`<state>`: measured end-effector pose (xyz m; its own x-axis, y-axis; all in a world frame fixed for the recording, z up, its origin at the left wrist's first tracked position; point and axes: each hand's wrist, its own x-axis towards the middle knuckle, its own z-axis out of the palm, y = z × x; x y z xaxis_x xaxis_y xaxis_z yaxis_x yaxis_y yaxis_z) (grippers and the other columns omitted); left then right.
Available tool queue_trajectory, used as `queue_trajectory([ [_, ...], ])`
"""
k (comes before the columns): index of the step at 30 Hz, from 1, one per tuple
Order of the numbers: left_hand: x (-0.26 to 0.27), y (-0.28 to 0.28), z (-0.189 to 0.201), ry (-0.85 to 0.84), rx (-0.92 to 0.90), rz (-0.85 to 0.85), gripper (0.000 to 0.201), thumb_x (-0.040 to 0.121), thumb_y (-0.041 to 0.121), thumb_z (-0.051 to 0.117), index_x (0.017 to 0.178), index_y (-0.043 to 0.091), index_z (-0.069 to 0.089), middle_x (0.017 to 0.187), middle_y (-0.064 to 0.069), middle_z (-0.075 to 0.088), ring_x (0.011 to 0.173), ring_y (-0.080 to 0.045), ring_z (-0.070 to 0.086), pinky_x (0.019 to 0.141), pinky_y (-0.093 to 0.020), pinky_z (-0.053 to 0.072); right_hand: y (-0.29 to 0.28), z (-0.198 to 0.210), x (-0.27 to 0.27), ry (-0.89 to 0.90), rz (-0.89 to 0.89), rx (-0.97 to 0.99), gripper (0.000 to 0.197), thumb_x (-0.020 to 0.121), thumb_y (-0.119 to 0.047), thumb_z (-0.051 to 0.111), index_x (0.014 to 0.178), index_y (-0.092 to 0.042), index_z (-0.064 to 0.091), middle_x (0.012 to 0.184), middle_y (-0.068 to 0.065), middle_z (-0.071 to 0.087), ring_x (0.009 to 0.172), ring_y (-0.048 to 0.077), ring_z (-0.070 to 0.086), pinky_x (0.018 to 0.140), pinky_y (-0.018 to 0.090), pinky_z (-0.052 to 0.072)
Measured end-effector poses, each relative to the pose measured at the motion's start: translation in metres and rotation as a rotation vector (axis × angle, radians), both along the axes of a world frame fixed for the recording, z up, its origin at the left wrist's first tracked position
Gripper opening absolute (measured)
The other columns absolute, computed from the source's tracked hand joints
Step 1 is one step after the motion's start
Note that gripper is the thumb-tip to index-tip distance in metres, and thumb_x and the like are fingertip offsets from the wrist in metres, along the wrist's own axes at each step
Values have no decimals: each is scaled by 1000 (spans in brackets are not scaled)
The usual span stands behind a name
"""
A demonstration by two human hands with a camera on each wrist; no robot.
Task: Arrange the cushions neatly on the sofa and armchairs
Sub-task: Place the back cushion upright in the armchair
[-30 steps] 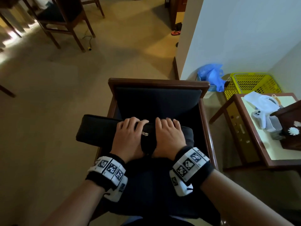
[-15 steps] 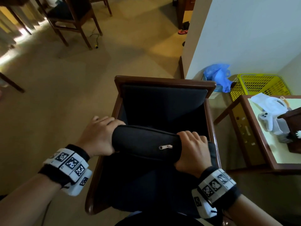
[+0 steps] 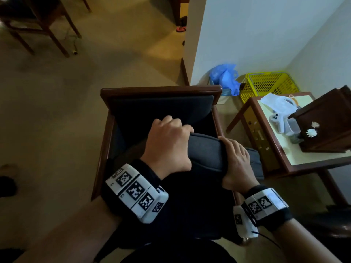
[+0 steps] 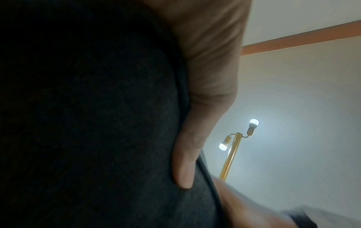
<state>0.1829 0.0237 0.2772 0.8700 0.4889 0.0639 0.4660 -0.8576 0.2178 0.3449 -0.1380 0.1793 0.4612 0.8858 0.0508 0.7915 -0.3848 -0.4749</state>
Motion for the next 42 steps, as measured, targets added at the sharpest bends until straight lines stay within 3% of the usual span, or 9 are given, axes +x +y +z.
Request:
queue_trajectory([
  [9,-26,13,-32,-520,-336,-72,82,73,66,67,140,21,51,141,5,54,130,-14,49,107,-40,35,23,9,-5,8,39,165,96,46,-28,84,133,-25,42,118,-5,51,112,22,49,98,39,34],
  [14,-83,59,-110,-87,-536,-75,130,50,79,78,155,25,22,159,6,29,147,-12,26,119,-39,22,6,7,2,56,-4,251,86,48,-39,73,127,-22,46,114,-3,53,106,22,52,92,41,39],
  [21,-66,60,-155,32,-517,85,110,38,58,82,135,18,48,128,1,58,117,-24,59,99,-39,47,-28,-6,23,136,-74,251,92,40,-27,82,124,-28,45,115,-7,52,106,22,53,91,51,45],
  [24,-53,49,-148,127,-416,74,114,34,65,62,134,11,47,122,-2,58,112,-24,60,99,-40,41,-34,-7,28,162,-89,287,94,38,-22,85,123,-36,44,114,-13,52,106,22,54,91,52,45],
  [28,-50,43,-141,156,-338,53,104,38,55,75,129,13,48,116,3,61,105,-20,63,95,-40,38,-36,-1,32,193,-119,339,92,40,-23,83,118,-50,43,115,-16,57,104,21,59,90,51,47],
  [33,-50,46,-92,-63,-257,-5,97,31,60,67,116,17,50,96,4,65,91,-23,66,82,-39,36,-43,21,45,511,-215,440,79,46,-30,86,118,-27,53,110,-19,67,103,3,64,88,27,53],
  [36,-45,48,-43,-147,-194,-87,93,35,63,68,117,25,44,96,9,62,87,-17,64,85,-38,36,-47,22,45,621,-356,545,65,52,-1,83,102,-27,51,88,-20,69,83,-14,63,71,9,51],
  [39,-38,48,-16,-103,-91,-88,93,38,63,74,119,24,48,94,10,64,85,-14,62,88,-41,40,-32,0,35,765,-560,567,25,67,-4,58,83,-22,52,60,-13,62,51,-6,60,44,17,48],
  [42,-31,45,-33,48,31,-42,90,39,52,77,120,25,49,93,9,65,88,-18,63,83,-37,36,-23,-28,30,987,-610,485,53,72,29,52,108,-10,58,87,-1,65,72,5,64,51,19,54],
])
